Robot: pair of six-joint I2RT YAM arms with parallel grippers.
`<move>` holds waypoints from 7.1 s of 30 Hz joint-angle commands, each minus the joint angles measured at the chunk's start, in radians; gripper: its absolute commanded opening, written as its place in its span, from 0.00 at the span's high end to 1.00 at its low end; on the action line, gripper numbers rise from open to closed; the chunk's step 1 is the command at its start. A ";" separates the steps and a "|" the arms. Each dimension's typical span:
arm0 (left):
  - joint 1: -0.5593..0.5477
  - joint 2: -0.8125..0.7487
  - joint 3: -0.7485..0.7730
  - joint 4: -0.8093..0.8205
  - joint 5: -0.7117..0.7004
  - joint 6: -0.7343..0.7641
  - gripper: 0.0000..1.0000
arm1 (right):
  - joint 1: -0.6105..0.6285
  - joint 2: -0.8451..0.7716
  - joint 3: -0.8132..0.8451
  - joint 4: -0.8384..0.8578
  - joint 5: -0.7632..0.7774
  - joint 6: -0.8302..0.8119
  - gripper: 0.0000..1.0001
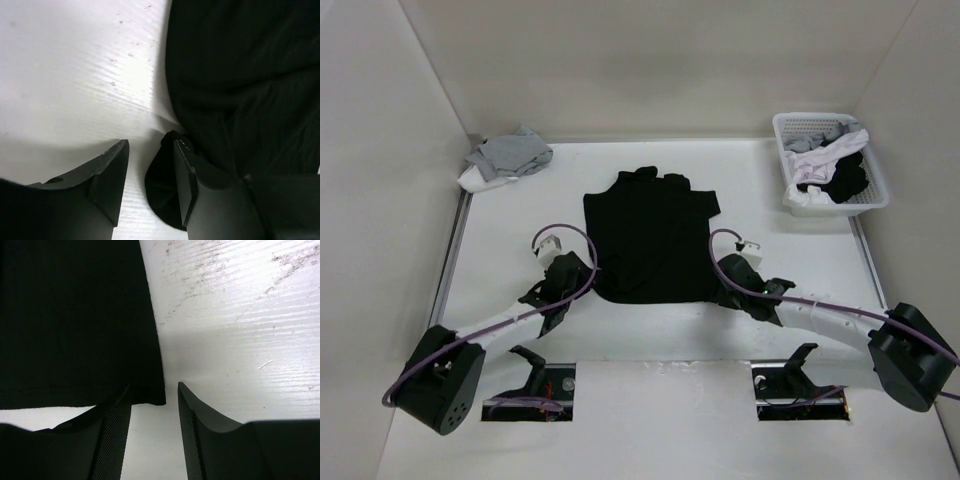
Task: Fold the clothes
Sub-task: Flatten the tank top out
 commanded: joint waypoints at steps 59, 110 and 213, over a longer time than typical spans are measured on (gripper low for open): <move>0.077 0.048 -0.020 0.178 0.223 0.006 0.91 | 0.015 0.054 0.011 0.072 -0.051 0.031 0.78; -0.178 0.183 0.150 -0.021 -0.065 -0.101 0.75 | -0.100 -0.377 -0.095 0.017 -0.006 0.004 0.96; 0.298 -1.025 0.148 -0.783 0.197 0.014 0.96 | 0.119 -0.876 -0.089 -0.318 -0.149 0.167 1.00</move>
